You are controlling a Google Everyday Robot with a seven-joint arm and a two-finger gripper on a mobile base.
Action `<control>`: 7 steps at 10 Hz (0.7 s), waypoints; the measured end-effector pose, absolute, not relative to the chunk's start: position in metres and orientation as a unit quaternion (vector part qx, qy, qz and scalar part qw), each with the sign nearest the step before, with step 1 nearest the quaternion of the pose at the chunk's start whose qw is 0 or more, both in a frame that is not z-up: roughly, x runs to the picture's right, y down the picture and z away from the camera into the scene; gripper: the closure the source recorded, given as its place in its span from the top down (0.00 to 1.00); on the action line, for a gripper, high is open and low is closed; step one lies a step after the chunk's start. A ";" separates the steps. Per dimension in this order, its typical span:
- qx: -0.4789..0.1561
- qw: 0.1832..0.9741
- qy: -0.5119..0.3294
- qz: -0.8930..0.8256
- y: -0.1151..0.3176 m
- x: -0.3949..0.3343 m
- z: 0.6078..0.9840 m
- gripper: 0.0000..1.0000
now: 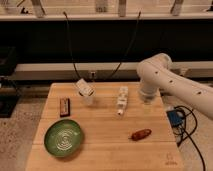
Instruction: Move the arm in a circular motion
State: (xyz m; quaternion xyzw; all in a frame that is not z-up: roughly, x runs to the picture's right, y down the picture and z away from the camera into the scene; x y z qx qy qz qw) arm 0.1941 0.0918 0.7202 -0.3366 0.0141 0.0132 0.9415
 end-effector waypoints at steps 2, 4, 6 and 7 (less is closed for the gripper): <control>-0.338 0.941 0.015 0.016 0.095 0.201 0.718 0.80; -0.339 0.941 0.011 0.013 0.096 0.204 0.717 0.80; -0.341 0.940 0.012 0.014 0.098 0.209 0.716 0.80; -0.342 0.940 0.010 0.013 0.098 0.208 0.716 0.80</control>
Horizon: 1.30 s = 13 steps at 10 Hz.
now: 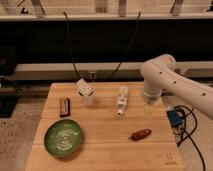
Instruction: Move the arm in a circular motion
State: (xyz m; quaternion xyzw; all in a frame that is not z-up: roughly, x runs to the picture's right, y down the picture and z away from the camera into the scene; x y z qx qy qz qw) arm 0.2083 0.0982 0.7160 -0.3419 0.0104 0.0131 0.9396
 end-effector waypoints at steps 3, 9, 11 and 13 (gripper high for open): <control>-0.343 0.939 0.010 0.008 0.096 0.213 0.717 0.80; -0.347 0.938 0.007 -0.002 0.094 0.213 0.717 0.80; -0.348 0.937 0.007 -0.004 0.094 0.210 0.716 0.80; -0.348 0.938 0.005 -0.009 0.090 0.213 0.717 0.80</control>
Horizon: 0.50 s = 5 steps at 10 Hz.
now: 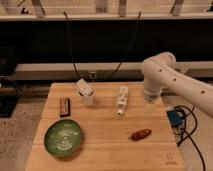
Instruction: Move the arm in a circular motion
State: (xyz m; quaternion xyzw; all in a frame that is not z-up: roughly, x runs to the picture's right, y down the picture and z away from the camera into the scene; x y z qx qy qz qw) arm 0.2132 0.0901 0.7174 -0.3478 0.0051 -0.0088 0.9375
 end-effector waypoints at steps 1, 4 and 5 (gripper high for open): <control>-0.348 0.937 0.004 -0.012 0.089 0.213 0.718 0.80; -0.349 0.937 0.002 -0.016 0.087 0.215 0.719 0.80; -0.349 0.937 0.002 -0.018 0.086 0.215 0.719 0.80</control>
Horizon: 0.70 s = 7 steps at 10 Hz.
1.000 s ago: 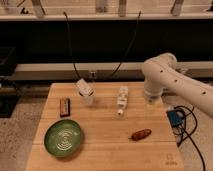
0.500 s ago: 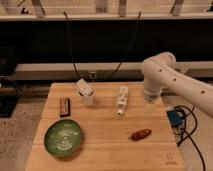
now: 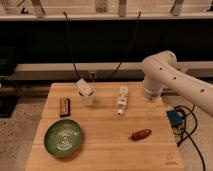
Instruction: Move the arm in a circular motion
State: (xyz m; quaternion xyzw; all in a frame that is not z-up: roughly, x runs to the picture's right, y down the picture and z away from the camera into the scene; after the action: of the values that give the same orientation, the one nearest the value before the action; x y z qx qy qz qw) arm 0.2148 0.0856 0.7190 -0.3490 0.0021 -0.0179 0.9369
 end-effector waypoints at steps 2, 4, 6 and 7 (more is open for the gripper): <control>-0.350 0.937 -0.001 -0.026 0.085 0.211 0.720 0.80; -0.350 0.936 -0.001 -0.027 0.085 0.210 0.720 0.80; -0.350 0.936 -0.003 -0.029 0.085 0.207 0.721 0.80; -0.350 0.936 -0.004 -0.032 0.084 0.208 0.721 0.80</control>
State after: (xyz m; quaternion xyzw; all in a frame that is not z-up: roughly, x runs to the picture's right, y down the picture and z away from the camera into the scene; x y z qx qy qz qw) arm 0.2075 0.0844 0.7214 -0.3502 -0.0036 -0.0315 0.9361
